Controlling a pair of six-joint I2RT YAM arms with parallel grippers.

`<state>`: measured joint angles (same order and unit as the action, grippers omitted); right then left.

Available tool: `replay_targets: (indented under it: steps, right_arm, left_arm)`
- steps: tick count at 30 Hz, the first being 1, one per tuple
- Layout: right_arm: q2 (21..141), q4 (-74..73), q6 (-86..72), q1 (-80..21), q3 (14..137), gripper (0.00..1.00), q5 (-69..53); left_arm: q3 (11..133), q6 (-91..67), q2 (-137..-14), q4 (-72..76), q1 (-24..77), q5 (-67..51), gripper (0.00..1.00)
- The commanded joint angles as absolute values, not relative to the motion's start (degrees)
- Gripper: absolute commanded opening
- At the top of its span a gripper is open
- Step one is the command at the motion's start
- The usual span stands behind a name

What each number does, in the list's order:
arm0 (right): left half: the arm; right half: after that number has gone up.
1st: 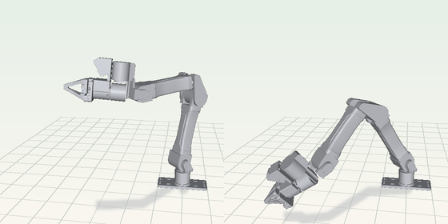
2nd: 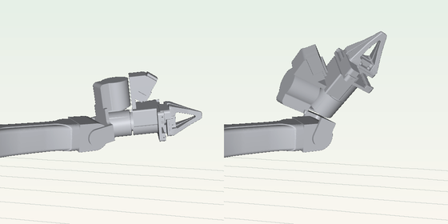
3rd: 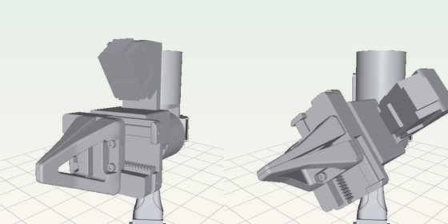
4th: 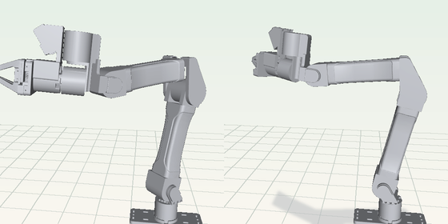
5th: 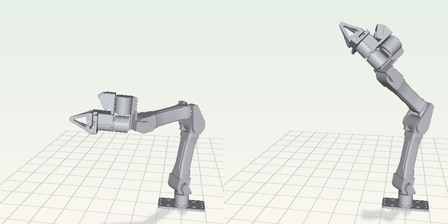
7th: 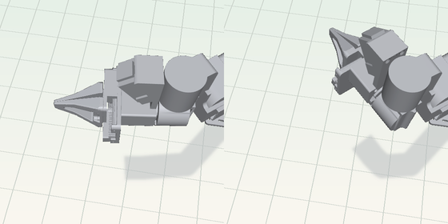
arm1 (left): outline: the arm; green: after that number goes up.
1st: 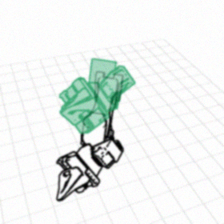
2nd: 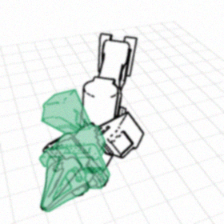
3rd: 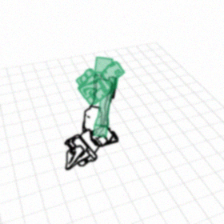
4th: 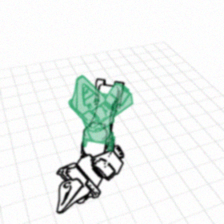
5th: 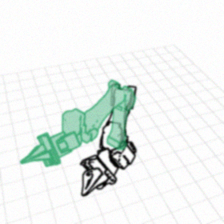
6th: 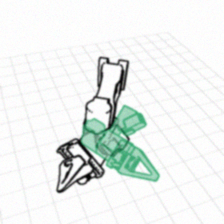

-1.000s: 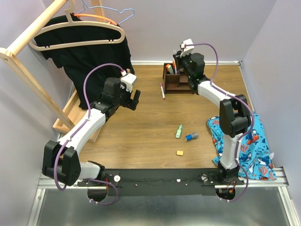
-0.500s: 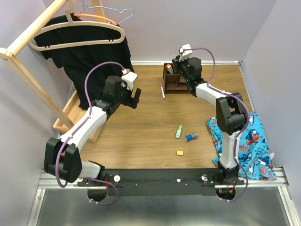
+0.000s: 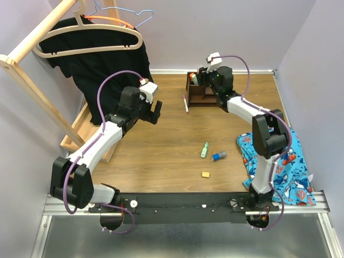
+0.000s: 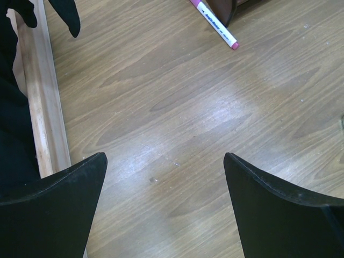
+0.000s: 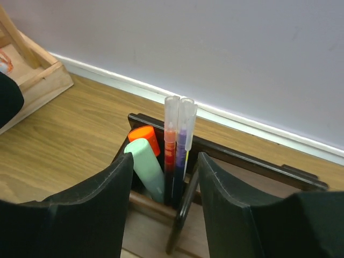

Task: Sort the stationery into containers
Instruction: Place the pen in the storage box, then move the pen to the center of the board.

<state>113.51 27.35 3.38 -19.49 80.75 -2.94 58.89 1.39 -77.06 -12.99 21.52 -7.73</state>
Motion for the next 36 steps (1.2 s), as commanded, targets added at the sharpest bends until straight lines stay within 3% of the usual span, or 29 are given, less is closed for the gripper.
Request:
replay_targets:
  steps: [1,8,14,19,36]
  right_arm:
    - [106.4,16.4,-0.4,-19.3,81.7,0.64,-2.5]
    - [105.4,-3.3,-12.4,-24.3,81.9,0.65,-2.4]
    - [110.0,-11.6,-17.0,-29.3,85.7,0.61,-2.0]
    - [116.2,-15.6,-20.3,-30.4,91.0,0.51,2.0]
    - [128.6,-21.5,-17.1,-30.7,102.7,0.48,6.8]
  left_arm:
    - [60.1,0.3,-75.0,-12.8,22.0,-8.1,0.99]
    - [57.7,1.4,-70.8,-13.3,22.8,-6.6,0.99]
    - [55.7,3.8,-66.9,-13.9,24.4,-3.7,0.99]
    - [54.1,4.5,-63.8,-14.3,24.5,-1.6,0.99]
    - [50.3,6.4,-60.6,-13.2,24.9,-0.4,0.99]
